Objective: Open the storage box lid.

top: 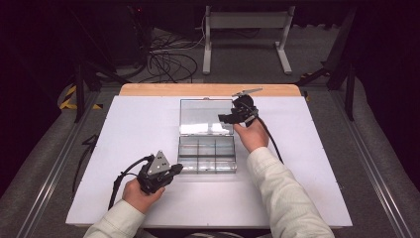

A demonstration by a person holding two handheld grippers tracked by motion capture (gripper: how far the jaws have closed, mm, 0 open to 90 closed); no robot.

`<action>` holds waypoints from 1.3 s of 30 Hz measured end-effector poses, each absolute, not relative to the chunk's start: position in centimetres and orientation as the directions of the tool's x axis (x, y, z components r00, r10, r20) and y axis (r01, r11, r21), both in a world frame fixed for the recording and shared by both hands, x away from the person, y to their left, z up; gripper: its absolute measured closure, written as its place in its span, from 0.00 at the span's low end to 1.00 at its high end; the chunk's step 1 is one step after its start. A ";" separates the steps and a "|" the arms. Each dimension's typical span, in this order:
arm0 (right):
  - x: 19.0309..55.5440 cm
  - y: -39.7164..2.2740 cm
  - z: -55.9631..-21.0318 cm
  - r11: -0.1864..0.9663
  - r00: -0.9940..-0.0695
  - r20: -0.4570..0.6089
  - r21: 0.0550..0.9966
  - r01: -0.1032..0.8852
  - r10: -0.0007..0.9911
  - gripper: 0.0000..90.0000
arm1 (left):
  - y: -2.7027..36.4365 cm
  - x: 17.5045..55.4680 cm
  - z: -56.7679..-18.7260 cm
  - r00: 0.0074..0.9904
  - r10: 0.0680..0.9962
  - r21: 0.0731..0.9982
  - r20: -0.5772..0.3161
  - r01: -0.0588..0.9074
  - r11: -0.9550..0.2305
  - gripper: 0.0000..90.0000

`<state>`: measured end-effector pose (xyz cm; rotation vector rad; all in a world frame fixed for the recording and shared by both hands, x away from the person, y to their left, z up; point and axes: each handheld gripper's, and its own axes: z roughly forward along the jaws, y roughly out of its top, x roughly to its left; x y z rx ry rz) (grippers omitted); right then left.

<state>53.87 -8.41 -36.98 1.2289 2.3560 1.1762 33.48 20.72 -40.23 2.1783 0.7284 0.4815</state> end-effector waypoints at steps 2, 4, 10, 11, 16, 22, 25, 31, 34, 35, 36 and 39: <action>54.1 -8.3 -37.2 0.325 -0.616 0.152 0.739 0.590 0.773 0.37 | 20.7 33.5 -40.2 0.765 0.636 0.771 0.101 0.344 -0.536 0.97; 54.3 -8.2 -37.5 0.326 -0.612 0.155 0.732 0.598 0.775 0.36 | 20.7 33.5 -40.2 0.765 0.636 0.771 0.102 0.344 -0.537 0.97; 54.7 -8.0 -38.0 0.331 -0.603 0.168 0.707 0.625 0.780 0.33 | 20.7 33.5 -40.2 0.765 0.636 0.771 0.102 0.343 -0.537 0.97; 54.7 -7.9 -38.1 0.334 -0.603 0.168 0.703 0.628 0.780 0.32 | 20.7 33.5 -40.2 0.766 0.635 0.771 0.102 0.343 -0.537 0.97; 54.9 -7.8 -38.4 0.323 -0.593 0.188 0.691 0.646 0.783 0.28 | 20.7 33.5 -40.2 0.766 0.635 0.771 0.101 0.343 -0.537 0.97; 55.1 -7.7 -38.7 0.313 -0.583 0.212 0.676 0.667 0.784 0.25 | 20.7 33.5 -40.2 0.766 0.635 0.771 0.101 0.343 -0.537 0.97; 55.1 -7.7 -38.8 0.314 -0.577 0.211 0.668 0.674 0.789 0.21 | 20.7 33.5 -40.2 0.766 0.635 0.771 0.101 0.343 -0.537 0.97; 54.6 -7.8 -37.8 0.298 -0.569 0.190 0.697 0.652 0.800 0.15 | 20.7 33.5 -40.2 0.766 0.636 0.770 0.098 0.346 -0.536 0.97; 54.2 -8.0 -37.1 0.287 -0.575 0.191 0.717 0.636 0.796 0.13 | 20.7 33.5 -40.2 0.764 0.637 0.770 0.098 0.348 -0.535 0.97; 54.1 -8.0 -36.9 0.282 -0.578 0.194 0.723 0.630 0.793 0.12 | 20.7 33.4 -40.2 0.763 0.639 0.771 0.095 0.350 -0.532 0.97; 54.0 -8.1 -36.7 0.281 -0.579 0.192 0.728 0.626 0.792 0.11 | 20.7 33.4 -40.2 0.762 0.639 0.772 0.099 0.346 -0.533 0.97; 53.5 -8.2 -36.0 0.286 -0.591 0.185 0.738 0.611 0.786 0.09 | 20.9 33.3 -40.0 0.757 0.645 0.783 0.102 0.339 -0.521 0.96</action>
